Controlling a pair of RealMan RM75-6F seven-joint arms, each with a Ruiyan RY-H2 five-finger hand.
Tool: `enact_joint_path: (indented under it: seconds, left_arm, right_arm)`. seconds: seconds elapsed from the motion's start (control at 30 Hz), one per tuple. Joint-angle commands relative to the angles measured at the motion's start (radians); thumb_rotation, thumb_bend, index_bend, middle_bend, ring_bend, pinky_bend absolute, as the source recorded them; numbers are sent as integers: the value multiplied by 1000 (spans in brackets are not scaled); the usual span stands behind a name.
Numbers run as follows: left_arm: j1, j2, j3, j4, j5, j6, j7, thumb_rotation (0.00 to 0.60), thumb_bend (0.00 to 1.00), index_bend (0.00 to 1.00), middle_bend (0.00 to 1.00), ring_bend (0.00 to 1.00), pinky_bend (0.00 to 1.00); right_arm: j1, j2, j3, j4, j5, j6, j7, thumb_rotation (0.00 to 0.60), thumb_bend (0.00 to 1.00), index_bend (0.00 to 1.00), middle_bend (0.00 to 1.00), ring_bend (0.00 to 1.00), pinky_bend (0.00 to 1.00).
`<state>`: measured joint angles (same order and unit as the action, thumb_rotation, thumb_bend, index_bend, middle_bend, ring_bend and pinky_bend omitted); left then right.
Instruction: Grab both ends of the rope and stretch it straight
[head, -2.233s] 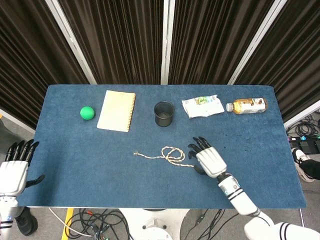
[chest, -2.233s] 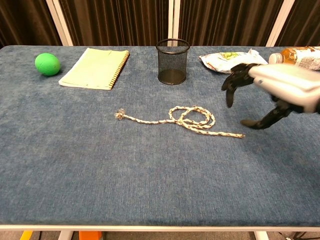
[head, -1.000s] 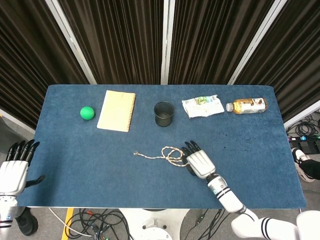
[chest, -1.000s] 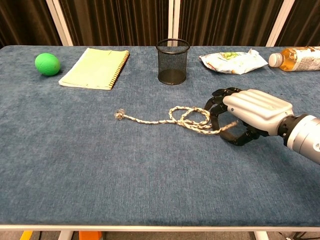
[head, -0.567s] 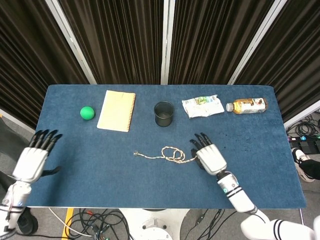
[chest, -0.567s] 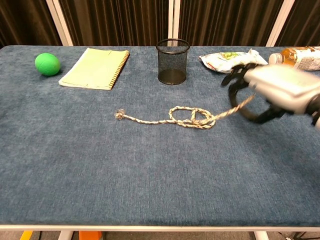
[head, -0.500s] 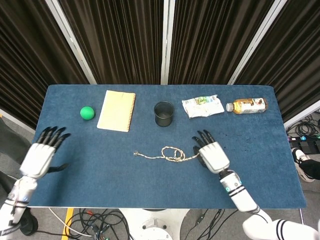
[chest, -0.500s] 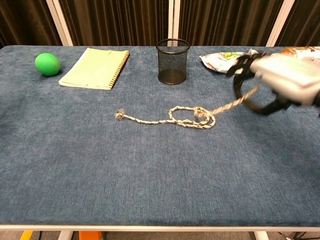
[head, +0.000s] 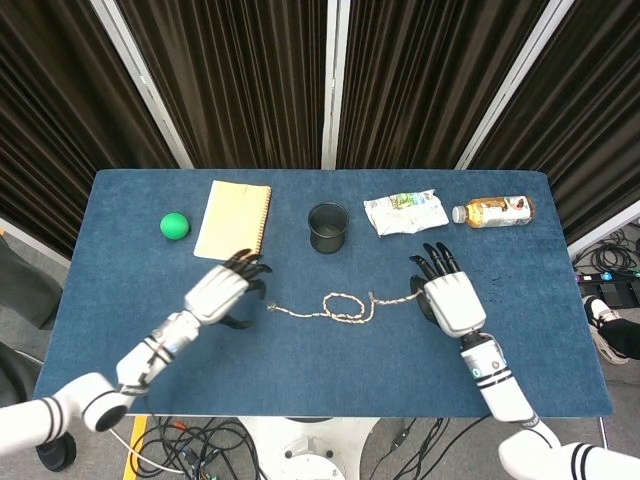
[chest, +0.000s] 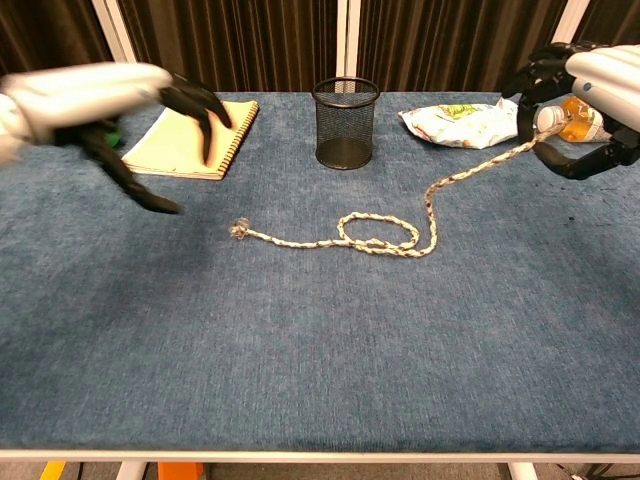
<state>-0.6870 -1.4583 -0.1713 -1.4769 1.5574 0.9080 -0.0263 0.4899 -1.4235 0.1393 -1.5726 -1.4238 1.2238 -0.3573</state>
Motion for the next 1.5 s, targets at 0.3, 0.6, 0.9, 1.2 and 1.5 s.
enact_joint_path:
  seconds: [0.3, 0.6, 0.9, 1.2, 1.5]
  left_arm:
    - [-74, -219, 11, 204, -96, -34, 160, 600, 191, 486, 171, 17, 0]
    - [-93, -282, 13, 254, -146, -36, 215, 600, 250, 511, 163, 12, 0]
    - [-117, -307, 14, 267, -194, -60, 276, 600, 289, 520, 157, 12, 0]
    - [-124, -321, 22, 281, -230, -68, 304, 600, 325, 549, 157, 12, 0]
    - [-125, -326, 34, 290, -236, -62, 297, 600, 389, 582, 157, 12, 0]
  right_arm:
    - [-9, -4, -7, 22, 11, -2, 34, 600, 474, 590, 190, 0, 0]
    - [-9, -9, -10, 34, 9, -4, 51, 600, 475, 590, 188, 0, 0]
    - [-13, -13, -15, 45, 6, -3, 69, 600, 475, 590, 186, 0, 0]
    - [-16, -14, -17, 54, 4, -3, 87, 600, 475, 590, 186, 0, 0]
    - [-21, -14, -20, 60, 5, -1, 98, 600, 475, 590, 186, 0, 0]
